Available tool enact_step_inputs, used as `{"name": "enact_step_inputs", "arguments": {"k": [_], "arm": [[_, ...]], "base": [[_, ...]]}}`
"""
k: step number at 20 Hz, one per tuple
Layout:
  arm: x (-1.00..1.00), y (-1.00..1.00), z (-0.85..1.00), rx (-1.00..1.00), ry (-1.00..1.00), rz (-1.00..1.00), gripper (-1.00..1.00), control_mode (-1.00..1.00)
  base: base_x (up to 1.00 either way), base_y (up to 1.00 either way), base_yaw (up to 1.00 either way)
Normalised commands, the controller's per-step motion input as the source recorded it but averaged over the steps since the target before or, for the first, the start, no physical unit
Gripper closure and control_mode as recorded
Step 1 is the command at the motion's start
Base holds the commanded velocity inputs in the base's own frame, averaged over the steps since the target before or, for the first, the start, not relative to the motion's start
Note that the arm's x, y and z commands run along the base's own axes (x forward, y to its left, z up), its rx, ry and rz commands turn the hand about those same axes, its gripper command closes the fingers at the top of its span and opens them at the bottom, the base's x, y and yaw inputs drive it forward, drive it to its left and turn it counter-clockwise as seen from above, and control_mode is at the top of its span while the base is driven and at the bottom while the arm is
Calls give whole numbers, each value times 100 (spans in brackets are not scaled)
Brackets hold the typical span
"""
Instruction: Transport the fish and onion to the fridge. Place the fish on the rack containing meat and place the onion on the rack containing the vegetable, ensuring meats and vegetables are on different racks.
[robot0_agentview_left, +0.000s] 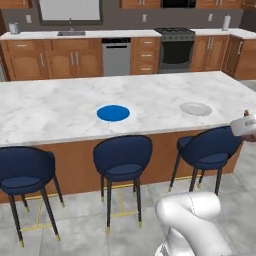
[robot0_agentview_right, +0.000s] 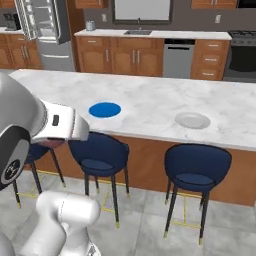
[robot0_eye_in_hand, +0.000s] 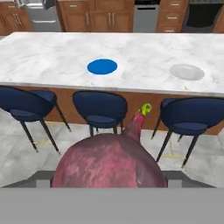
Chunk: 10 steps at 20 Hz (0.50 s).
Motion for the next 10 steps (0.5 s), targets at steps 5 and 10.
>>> {"name": "enact_step_inputs", "arguments": {"k": [5,10], "arm": [[0,0,0,0,0,0,100,100],[0,0,0,0,0,0,100,100]], "base": [[0,100,0],[0,100,0]]}}
